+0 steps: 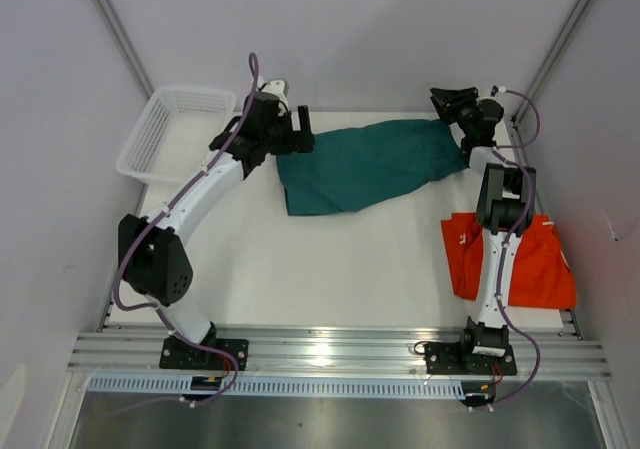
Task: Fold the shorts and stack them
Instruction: Fold the shorts
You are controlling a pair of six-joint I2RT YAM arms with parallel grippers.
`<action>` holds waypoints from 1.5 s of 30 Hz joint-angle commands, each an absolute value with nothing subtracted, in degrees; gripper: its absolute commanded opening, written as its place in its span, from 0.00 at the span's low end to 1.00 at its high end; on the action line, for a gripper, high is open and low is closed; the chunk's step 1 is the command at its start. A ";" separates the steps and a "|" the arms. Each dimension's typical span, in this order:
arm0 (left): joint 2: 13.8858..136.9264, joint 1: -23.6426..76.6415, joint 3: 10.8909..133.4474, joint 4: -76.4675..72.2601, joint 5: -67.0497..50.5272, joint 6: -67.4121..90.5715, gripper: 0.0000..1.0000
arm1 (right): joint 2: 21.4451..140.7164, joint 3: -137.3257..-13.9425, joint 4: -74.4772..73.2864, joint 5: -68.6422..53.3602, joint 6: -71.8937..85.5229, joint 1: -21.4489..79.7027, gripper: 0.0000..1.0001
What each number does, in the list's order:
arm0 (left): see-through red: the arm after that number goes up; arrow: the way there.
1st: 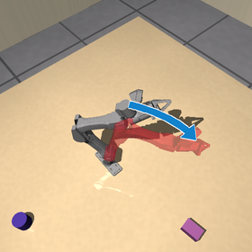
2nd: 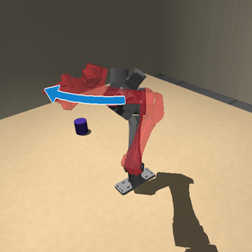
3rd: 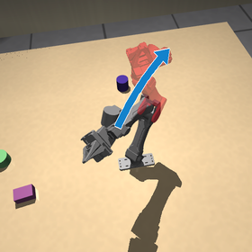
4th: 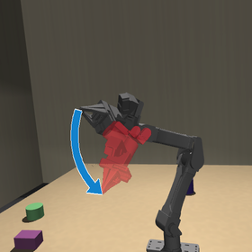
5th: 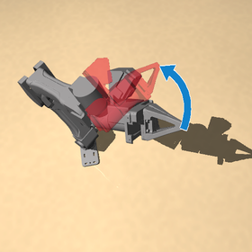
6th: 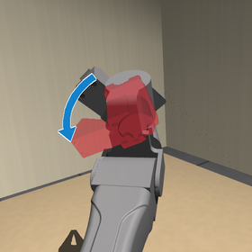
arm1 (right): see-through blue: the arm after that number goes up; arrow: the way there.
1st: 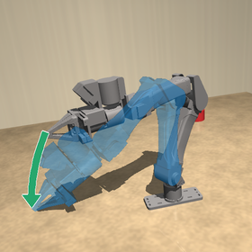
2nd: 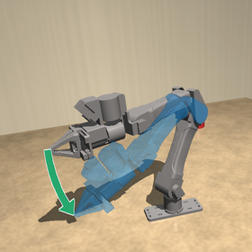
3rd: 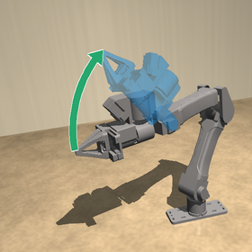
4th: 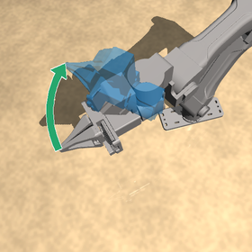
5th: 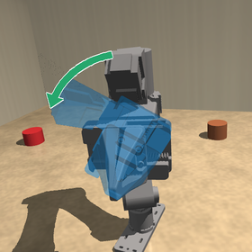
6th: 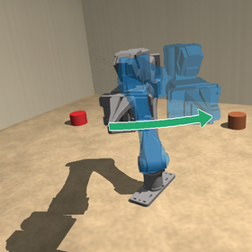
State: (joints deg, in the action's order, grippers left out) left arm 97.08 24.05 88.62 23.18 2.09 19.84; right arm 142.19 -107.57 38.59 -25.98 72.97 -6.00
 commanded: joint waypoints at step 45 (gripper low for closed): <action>108.98 29.44 89.74 18.63 -2.29 22.50 0.98 | 132.20 -66.01 53.27 -21.89 75.25 -3.69 0.39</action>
State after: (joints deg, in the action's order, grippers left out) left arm 108.79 29.67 88.66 21.15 -1.34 21.04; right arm 133.01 -67.55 54.52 -23.77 77.78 -4.84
